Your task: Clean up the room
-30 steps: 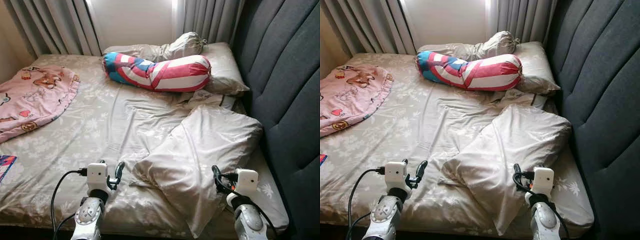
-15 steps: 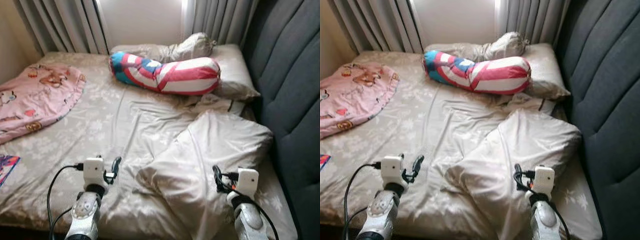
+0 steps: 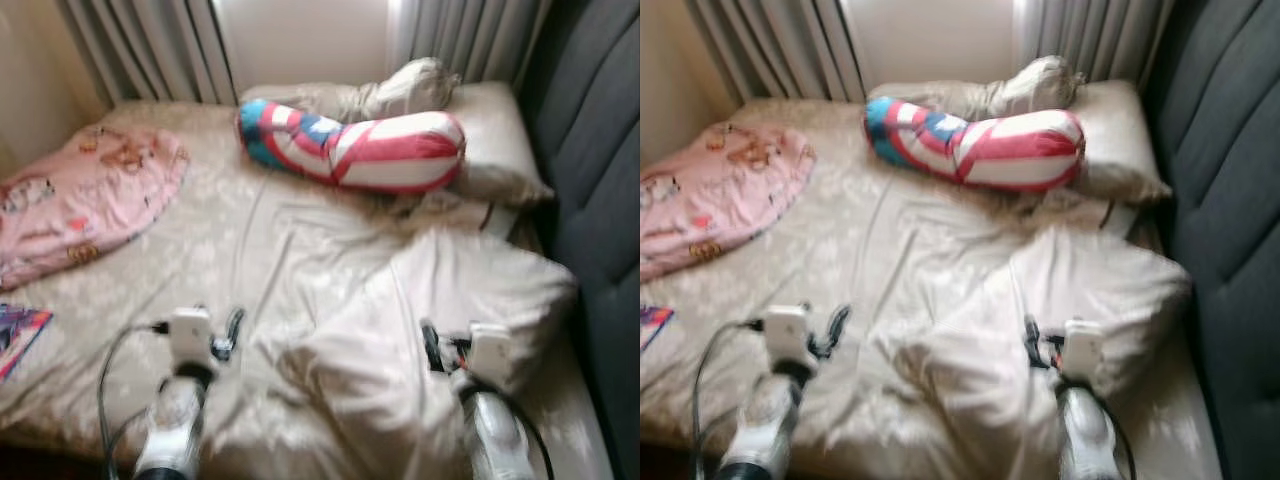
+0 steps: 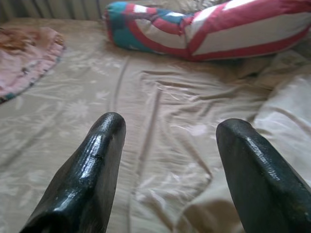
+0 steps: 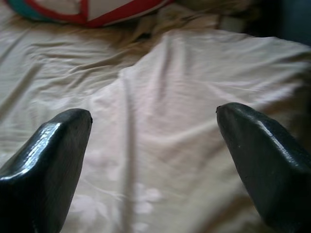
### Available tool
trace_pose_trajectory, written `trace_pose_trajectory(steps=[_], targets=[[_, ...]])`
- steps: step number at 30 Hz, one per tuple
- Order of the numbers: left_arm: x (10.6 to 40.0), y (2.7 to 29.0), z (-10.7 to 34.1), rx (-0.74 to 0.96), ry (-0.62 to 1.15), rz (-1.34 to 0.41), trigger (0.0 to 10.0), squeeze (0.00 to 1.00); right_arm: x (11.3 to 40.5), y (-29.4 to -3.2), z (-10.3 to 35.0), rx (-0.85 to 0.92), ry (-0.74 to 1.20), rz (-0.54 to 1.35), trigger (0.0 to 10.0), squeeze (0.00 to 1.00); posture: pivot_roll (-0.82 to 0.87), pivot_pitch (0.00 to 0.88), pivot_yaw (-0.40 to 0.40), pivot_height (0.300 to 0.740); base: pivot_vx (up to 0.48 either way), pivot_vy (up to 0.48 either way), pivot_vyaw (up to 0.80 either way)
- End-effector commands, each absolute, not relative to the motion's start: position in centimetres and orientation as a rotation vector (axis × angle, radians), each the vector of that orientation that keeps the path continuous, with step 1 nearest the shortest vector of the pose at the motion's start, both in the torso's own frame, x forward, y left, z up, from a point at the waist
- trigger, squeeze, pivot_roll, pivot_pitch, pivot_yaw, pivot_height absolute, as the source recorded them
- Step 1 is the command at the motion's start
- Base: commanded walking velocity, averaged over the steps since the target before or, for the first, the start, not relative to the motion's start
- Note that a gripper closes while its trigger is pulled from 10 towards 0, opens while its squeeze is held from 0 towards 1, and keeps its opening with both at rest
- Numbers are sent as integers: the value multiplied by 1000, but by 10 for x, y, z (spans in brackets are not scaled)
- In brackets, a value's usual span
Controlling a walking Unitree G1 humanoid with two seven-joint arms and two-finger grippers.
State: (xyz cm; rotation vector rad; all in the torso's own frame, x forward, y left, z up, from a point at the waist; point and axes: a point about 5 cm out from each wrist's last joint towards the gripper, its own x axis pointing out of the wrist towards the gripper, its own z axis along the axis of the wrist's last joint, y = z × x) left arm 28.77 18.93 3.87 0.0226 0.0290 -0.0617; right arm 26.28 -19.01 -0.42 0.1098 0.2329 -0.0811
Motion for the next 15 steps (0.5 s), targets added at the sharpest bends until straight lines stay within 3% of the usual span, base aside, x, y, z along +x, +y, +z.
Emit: trace_pose_trajectory(steps=[1,10,15], targets=[[288,196,39,23,36,-44,10000,0,266,-189,-2,120,226,-84,10000,0,-9,0,6,740,0,0,0],[287,194,40,22,34,-52,10000,0,266,-192,-7,105,289,-116,10000,0,-8,0,11,740,0,0,0],[287,195,40,23,37,-56,10000,0,266,-190,-8,104,304,-111,10000,0,-7,0,13,710,0,0,0]])
